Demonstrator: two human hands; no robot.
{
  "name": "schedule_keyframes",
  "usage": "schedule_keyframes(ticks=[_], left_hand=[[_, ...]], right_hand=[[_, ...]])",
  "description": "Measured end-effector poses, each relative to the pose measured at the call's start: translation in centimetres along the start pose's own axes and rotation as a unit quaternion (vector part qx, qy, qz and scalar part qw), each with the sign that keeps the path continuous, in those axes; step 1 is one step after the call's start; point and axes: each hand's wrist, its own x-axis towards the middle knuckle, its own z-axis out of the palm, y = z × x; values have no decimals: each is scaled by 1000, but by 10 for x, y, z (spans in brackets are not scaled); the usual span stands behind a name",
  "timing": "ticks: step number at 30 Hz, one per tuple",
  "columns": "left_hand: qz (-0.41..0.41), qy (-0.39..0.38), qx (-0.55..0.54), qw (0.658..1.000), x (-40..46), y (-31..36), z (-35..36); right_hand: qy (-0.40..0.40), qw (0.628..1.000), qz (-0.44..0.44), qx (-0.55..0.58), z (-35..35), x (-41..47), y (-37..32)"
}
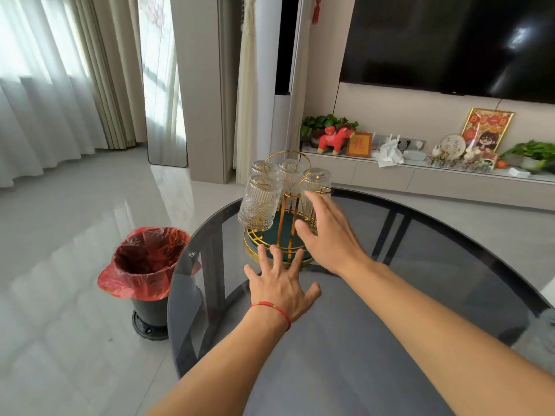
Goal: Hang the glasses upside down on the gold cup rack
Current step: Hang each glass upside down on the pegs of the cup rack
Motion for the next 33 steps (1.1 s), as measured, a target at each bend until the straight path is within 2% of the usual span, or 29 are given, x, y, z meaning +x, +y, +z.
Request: schedule_keyframes(ticks=[6, 9, 12, 15, 17, 22, 26, 29, 31, 33], left_hand=[[4, 9, 26, 1000, -9, 5, -5], [45, 32, 23, 998, -23, 21, -6], [144, 65, -50, 986, -45, 53, -9], [268, 69, -127, 953, -75, 88, -9], [295, 64, -180, 936, -99, 110, -6], [293, -26, -305, 906, -144, 176, 6], [273, -59, -393, 876, -157, 233, 5], [247, -70, -420, 870, -153, 266, -1], [224, -63, -424, 875, -147, 277, -3], [218, -50, -419, 880, -143, 277, -3]], right_hand=[[-19, 999, 7, -28, -46, -106, 34], [-1, 999, 20, -28, -72, -160, 52], [57, 997, 52, 10, -97, -199, 66], [140, 985, 81, 66, -122, -221, 75], [191, 974, 94, 82, -136, -233, 79], [316, 925, 180, 109, -176, -261, 112], [391, 838, 322, 204, -197, -277, 140], [403, 785, 384, 271, -202, -283, 148], [387, 781, 394, 292, -203, -284, 149], [354, 804, 381, 288, -204, -285, 143]])
